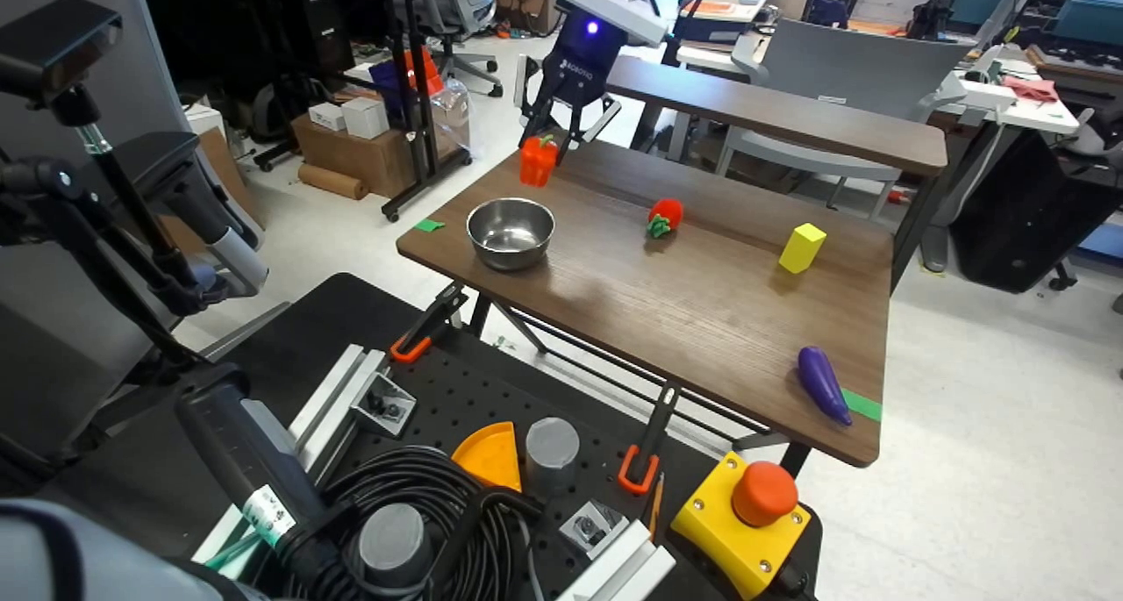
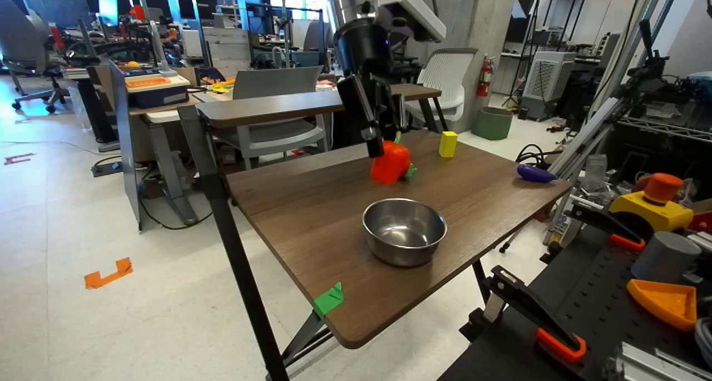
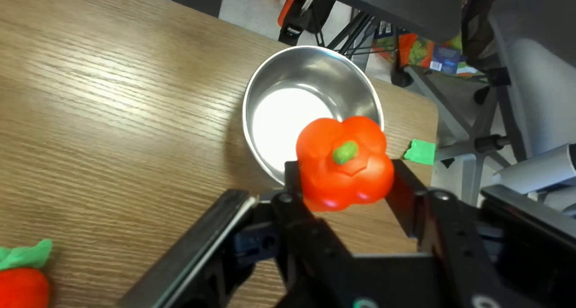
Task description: Put the orange pepper in the silver bowl
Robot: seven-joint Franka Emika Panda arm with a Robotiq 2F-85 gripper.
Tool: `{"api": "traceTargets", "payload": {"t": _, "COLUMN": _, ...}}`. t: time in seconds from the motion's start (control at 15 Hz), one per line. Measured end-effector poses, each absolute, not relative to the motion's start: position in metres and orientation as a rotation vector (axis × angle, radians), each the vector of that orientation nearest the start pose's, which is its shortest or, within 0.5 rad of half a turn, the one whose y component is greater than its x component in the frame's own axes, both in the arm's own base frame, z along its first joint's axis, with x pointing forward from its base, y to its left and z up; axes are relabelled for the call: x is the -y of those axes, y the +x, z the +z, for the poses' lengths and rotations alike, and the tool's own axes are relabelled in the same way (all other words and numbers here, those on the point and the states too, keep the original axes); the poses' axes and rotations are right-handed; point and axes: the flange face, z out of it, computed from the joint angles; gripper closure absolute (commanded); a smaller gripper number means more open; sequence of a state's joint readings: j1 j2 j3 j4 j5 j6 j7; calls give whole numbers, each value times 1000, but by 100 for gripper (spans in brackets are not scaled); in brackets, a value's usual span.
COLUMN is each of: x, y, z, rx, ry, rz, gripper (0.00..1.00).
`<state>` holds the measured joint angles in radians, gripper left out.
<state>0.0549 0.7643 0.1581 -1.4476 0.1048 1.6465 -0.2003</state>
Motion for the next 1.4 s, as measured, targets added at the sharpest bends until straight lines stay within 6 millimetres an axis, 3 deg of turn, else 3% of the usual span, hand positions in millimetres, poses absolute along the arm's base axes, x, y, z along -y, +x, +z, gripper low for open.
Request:
{"api": "traceTargets", "payload": {"t": 0.4, "x": -152, "y": 641, "z": 158, "rx": 518, "ry": -2715, "rz": 943, "gripper": 76}}
{"api": "traceTargets", "payload": {"t": 0.73, "x": -161, "y": 629, "z": 120, "rx": 489, "ry": -2697, "rz": 1057, "gripper": 76}}
{"api": "traceTargets", "payload": {"t": 1.2, "x": -182, "y": 622, "z": 108, "rx": 506, "ry": -2785, "rz": 1095, "gripper": 76}}
{"api": "traceTargets", "payload": {"t": 1.27, "x": -184, "y": 622, "z": 109, "rx": 511, "ry": -2804, "rz": 1091, "gripper": 71}}
{"api": "traceTargets", "payload": {"t": 1.33, "x": -185, "y": 622, "z": 110, "rx": 514, "ry": -2824, "rz": 1089, "gripper": 26}}
{"api": "traceTargets", "payload": {"t": 1.4, "x": -186, "y": 623, "z": 110, "rx": 514, "ry": -2841, "rz": 1087, "gripper": 25}}
